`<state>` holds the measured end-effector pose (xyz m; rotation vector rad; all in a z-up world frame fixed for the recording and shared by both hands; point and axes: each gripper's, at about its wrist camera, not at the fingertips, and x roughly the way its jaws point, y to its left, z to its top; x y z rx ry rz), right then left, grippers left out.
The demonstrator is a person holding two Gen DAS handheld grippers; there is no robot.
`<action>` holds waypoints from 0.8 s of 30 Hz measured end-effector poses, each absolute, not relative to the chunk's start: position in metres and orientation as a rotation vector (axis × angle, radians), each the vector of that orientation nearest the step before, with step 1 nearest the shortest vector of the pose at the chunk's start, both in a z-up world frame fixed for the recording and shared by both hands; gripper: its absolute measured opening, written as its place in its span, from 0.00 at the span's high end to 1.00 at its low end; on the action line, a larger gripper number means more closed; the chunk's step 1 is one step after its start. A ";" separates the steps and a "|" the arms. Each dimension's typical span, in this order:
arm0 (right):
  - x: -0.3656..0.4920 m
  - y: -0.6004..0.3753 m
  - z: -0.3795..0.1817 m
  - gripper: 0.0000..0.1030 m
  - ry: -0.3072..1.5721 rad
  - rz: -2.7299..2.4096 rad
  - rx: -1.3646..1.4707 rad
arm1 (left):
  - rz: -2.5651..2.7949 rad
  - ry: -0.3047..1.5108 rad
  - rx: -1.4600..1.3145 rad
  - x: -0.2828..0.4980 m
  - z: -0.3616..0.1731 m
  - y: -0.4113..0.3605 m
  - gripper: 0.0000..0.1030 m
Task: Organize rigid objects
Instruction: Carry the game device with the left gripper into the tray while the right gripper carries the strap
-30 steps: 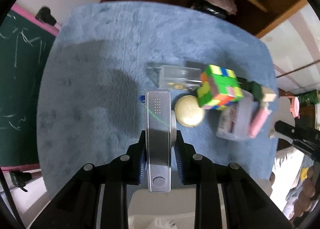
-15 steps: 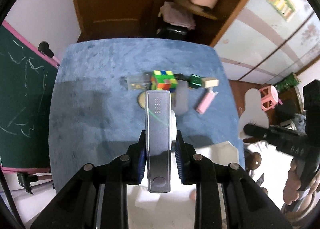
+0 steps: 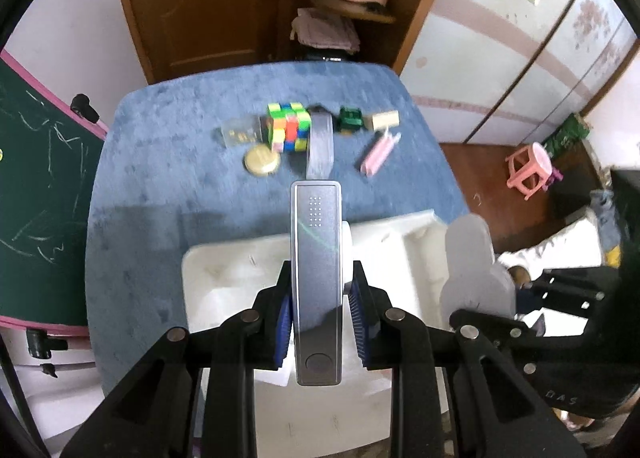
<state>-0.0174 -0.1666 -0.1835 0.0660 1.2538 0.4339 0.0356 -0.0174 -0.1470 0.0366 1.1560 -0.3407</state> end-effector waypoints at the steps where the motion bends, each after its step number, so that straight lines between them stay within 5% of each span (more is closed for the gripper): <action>1: -0.020 -0.166 -0.190 0.79 1.263 0.435 0.056 | -0.341 1.156 0.048 0.031 -0.154 -0.020 0.74; 11: -0.041 -0.161 -0.274 0.79 1.405 0.412 -0.015 | -0.301 1.324 0.105 0.008 -0.247 -0.030 0.74; 24: -0.052 -0.138 -0.313 0.76 1.480 0.451 -0.120 | -0.269 1.430 0.106 0.005 -0.283 -0.030 0.73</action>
